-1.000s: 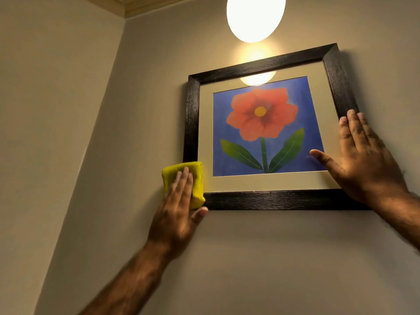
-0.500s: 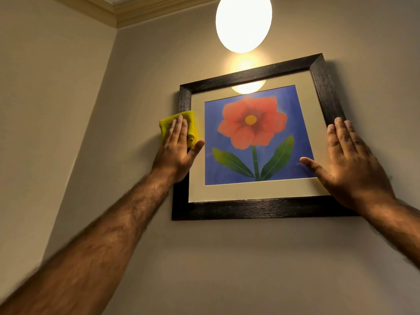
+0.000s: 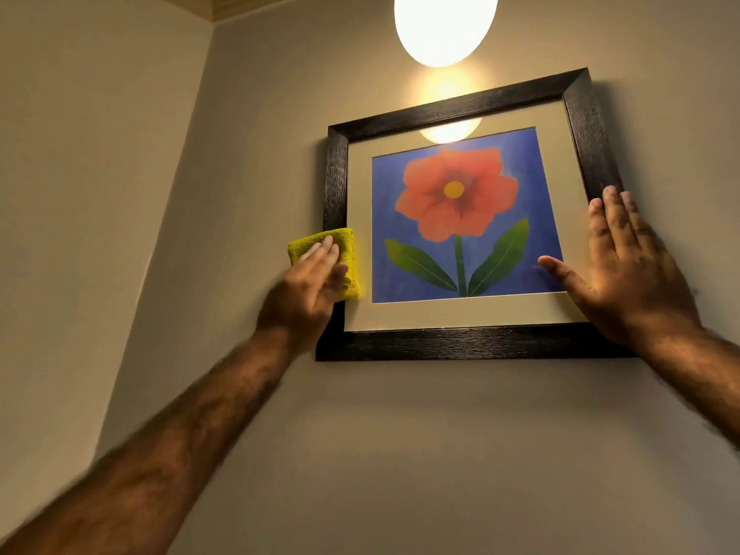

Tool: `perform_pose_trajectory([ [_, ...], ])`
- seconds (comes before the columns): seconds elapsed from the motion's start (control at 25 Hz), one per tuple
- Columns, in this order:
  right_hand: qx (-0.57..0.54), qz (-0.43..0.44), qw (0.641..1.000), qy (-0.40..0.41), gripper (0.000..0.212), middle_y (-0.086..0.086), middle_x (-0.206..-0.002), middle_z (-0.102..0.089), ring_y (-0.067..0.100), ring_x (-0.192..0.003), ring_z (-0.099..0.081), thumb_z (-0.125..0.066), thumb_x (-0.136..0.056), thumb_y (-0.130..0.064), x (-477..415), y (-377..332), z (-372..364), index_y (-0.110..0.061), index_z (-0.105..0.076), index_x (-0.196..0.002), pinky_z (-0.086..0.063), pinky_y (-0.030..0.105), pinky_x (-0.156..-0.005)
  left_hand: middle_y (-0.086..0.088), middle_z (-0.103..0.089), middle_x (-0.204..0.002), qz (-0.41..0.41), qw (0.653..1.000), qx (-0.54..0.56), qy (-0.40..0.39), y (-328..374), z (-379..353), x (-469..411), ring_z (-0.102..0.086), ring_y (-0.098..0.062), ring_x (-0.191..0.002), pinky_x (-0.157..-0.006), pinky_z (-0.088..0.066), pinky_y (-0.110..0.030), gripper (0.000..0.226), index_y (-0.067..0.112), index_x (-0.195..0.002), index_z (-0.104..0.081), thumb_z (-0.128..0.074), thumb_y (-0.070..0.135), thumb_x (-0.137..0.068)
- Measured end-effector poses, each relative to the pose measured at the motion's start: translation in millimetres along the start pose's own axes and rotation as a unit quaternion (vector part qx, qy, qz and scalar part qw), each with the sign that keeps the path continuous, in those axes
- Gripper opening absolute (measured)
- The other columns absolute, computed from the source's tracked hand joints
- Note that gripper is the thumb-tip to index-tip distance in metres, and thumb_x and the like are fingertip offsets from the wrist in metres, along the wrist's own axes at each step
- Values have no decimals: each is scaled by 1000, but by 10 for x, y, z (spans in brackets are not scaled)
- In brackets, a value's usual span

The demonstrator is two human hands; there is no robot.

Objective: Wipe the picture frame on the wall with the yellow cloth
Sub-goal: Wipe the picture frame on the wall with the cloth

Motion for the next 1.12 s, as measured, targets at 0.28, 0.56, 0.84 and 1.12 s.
perform_pose_trajectory([
  [0.28,1,1,1000,5,103,13,-171,-5,25,-159,-5,-26,-88,-77,-1,-3,6,-3,-11,-159,-13,42,-128,-1,-79,-113,30,998,-44,30,-6,446,-525,-73,-21,-105,-101,-55,-34,58,23,-140,-58,-73,10,-86],
  [0.56,-9,3,1000,10,101,12,-171,-5,25,-159,-6,-24,-90,-77,9,-4,10,-5,-10,-160,-13,43,-128,-15,-63,-137,111,990,-84,-11,-248,308,-602,-57,-36,-125,-105,-47,-44,62,11,-149,-45,-69,20,-92],
  [0.84,-9,-8,1000,-5,100,11,-171,-7,26,-158,-8,-25,-90,-77,32,-17,20,-7,-10,-159,-15,51,-125,-13,-70,-115,144,989,-37,-7,-288,463,-487,-64,-27,-101,-82,-43,-27,26,14,-111,-75,-74,24,-87],
  [1.12,-177,207,962,12,85,16,-161,-37,29,-150,-36,-37,-96,-66,125,-1297,370,-5,-33,-154,-38,47,-118,-11,-75,-109,250,957,146,-12,-658,880,-76,-70,-32,-105,-96,-58,-47,28,13,-113,-72,-75,20,-86],
])
Point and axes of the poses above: each hand's wrist, its own x-axis away from the middle knuckle, its own z-axis out of the back of the hand, y = z × x, the point moved 6 cm from there along -x, towards the middle knuckle
